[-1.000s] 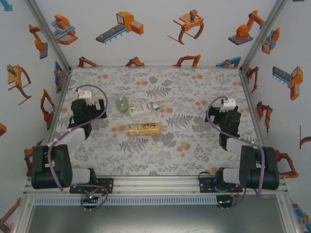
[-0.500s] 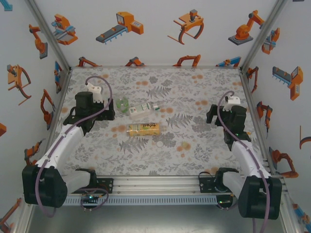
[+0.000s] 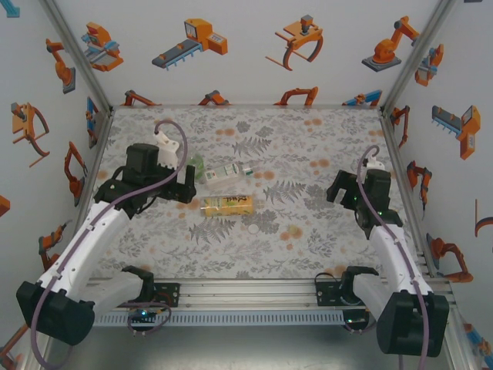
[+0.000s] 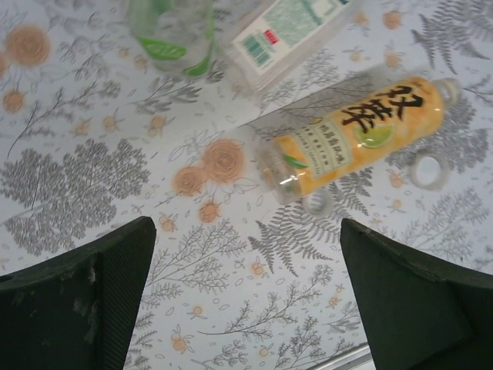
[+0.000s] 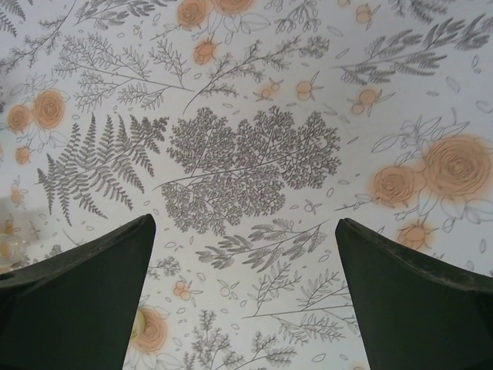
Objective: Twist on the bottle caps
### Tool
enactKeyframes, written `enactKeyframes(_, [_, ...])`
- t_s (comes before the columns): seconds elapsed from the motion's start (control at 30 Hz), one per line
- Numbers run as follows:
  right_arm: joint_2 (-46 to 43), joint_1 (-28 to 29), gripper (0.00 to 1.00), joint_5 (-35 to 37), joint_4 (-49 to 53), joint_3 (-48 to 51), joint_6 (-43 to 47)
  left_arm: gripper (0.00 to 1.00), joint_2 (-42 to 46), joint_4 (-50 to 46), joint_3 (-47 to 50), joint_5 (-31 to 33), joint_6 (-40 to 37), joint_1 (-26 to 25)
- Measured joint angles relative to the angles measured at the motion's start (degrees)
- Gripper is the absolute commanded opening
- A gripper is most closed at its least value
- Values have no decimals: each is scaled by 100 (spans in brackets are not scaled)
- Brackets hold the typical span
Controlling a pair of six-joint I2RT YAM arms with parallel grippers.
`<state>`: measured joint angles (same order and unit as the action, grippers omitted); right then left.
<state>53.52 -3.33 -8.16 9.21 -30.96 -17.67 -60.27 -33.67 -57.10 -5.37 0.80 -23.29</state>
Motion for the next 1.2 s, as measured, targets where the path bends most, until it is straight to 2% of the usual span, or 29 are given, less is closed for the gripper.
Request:
enactKeyframes(0.17, [-46,0,84,-181,-247,345,-457,97,-162,-94,-225,-203,-470,-560])
enactKeyframes(0.5, [-92,11,79,-164,-844,835,-1067,97,-1178,-168,-529,-741,-1805,-1392])
enactKeyframes(0.77, [-96,400,78,160,-942,835,-1106,97,-1718,-387,-702,-1696,-3248,-1504])
enactKeyframes(0.9, [-431,721,79,413,-892,841,-1091,97,-2013,-415,-780,-1989,-3875,-1506])
enactKeyframes(1.2, [-984,1029,79,852,-848,938,-1075,98,-3067,-468,-1093,-2142,-4774,-1537])
